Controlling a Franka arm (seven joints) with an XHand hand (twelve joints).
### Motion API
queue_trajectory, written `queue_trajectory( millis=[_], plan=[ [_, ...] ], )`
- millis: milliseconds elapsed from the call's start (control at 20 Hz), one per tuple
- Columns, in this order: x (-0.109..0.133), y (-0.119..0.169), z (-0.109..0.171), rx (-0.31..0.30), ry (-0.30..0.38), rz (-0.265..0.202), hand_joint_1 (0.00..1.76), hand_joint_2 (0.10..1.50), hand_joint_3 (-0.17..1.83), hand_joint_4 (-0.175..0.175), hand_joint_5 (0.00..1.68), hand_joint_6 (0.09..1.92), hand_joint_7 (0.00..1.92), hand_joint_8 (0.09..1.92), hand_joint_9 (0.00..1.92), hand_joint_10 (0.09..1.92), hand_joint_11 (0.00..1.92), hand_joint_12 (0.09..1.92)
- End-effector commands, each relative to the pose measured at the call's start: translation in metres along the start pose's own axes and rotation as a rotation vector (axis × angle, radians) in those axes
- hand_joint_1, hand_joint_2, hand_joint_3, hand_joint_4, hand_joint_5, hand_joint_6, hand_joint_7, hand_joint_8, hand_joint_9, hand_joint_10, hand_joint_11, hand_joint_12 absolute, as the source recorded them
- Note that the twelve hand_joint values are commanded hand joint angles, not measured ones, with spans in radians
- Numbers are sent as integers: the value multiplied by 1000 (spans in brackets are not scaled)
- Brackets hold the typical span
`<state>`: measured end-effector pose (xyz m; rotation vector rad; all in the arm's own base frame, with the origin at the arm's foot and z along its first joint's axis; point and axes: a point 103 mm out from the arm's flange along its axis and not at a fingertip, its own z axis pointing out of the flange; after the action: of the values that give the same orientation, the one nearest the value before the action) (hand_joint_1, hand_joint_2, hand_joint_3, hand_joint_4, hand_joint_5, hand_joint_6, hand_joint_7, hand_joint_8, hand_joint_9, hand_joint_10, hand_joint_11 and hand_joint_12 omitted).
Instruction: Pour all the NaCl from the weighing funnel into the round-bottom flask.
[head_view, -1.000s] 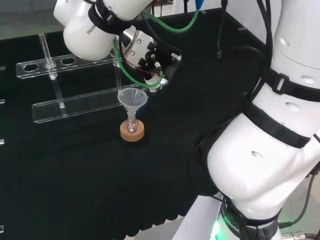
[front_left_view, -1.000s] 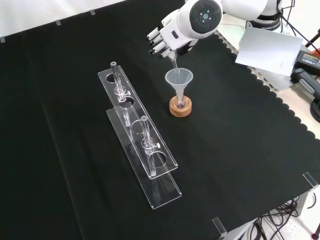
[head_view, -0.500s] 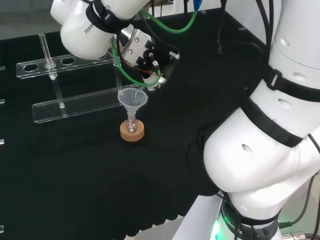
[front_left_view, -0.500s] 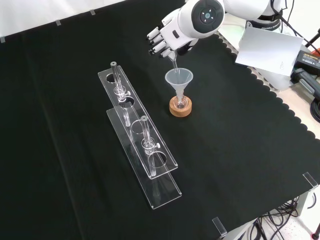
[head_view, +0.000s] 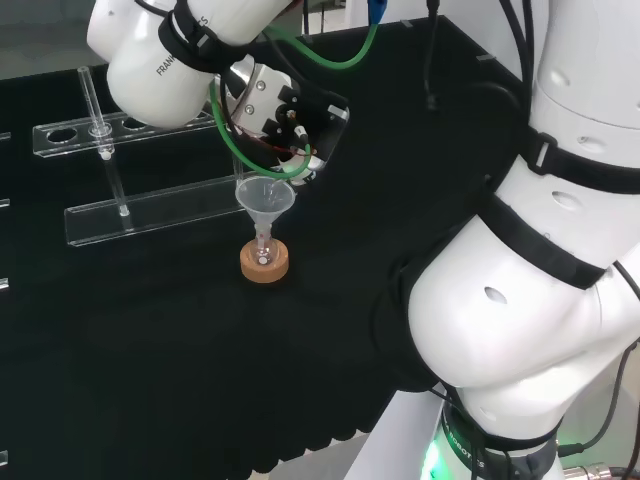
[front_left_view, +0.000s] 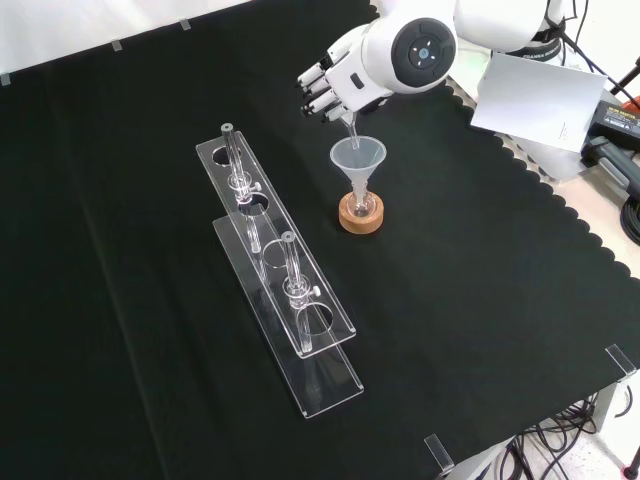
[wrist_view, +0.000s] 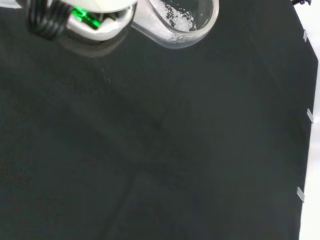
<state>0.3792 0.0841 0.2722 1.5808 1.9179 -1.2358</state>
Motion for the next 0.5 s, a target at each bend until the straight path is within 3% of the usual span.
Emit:
queue_trajectory(
  millis=[50, 500],
  plan=[
    [0, 1, -2, 8, -57, 6, 1093, 691, 663, 175, 1189, 827, 574, 631, 932, 341, 721, 1099],
    [1, 0, -2, 15, -106, 15, 1093, 690, 663, 175, 1189, 825, 569, 631, 928, 339, 720, 1099]
  ],
)
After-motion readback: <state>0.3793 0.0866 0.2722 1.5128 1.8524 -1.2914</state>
